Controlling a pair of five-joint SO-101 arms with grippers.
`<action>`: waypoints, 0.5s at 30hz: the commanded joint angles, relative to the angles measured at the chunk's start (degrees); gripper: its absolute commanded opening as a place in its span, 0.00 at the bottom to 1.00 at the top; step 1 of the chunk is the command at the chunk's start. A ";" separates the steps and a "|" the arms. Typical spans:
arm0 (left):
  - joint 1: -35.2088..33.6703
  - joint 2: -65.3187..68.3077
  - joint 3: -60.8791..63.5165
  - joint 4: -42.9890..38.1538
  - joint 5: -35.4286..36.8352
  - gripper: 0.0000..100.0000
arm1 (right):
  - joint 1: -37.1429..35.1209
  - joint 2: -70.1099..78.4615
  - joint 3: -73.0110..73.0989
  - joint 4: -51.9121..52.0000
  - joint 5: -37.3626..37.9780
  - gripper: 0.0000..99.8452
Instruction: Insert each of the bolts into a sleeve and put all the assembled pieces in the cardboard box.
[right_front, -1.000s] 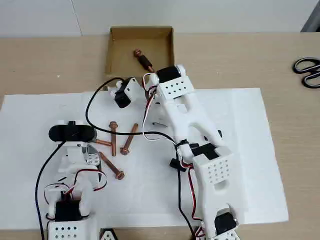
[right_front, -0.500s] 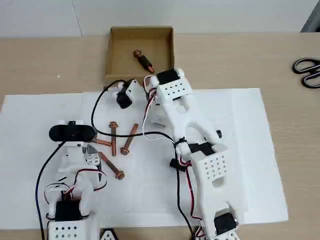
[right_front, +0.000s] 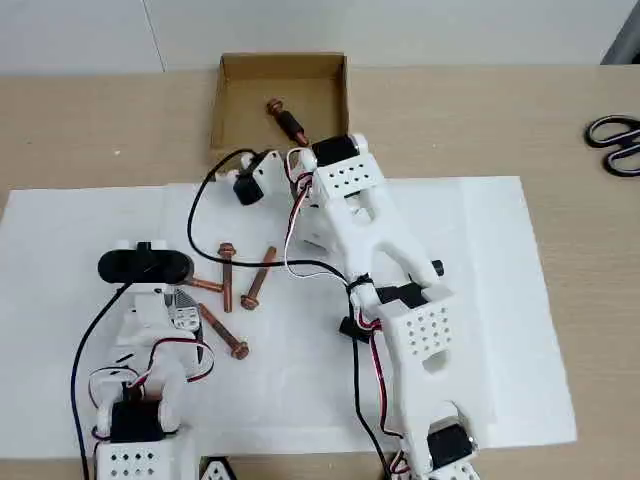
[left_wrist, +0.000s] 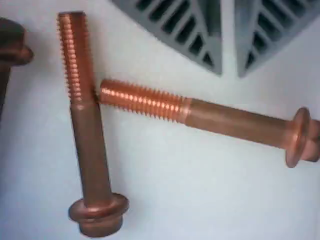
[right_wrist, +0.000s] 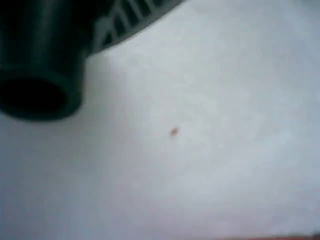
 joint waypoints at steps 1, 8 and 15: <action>-0.26 -0.53 -0.66 -0.44 0.18 0.01 | 1.45 -7.25 -2.55 2.59 -7.21 0.01; -0.26 -0.53 -0.66 -0.44 0.18 0.01 | 5.67 -13.41 -2.20 6.99 -19.25 0.00; -0.26 -0.53 -0.66 -0.44 -0.09 0.01 | 11.30 -23.25 6.15 7.34 -34.64 0.00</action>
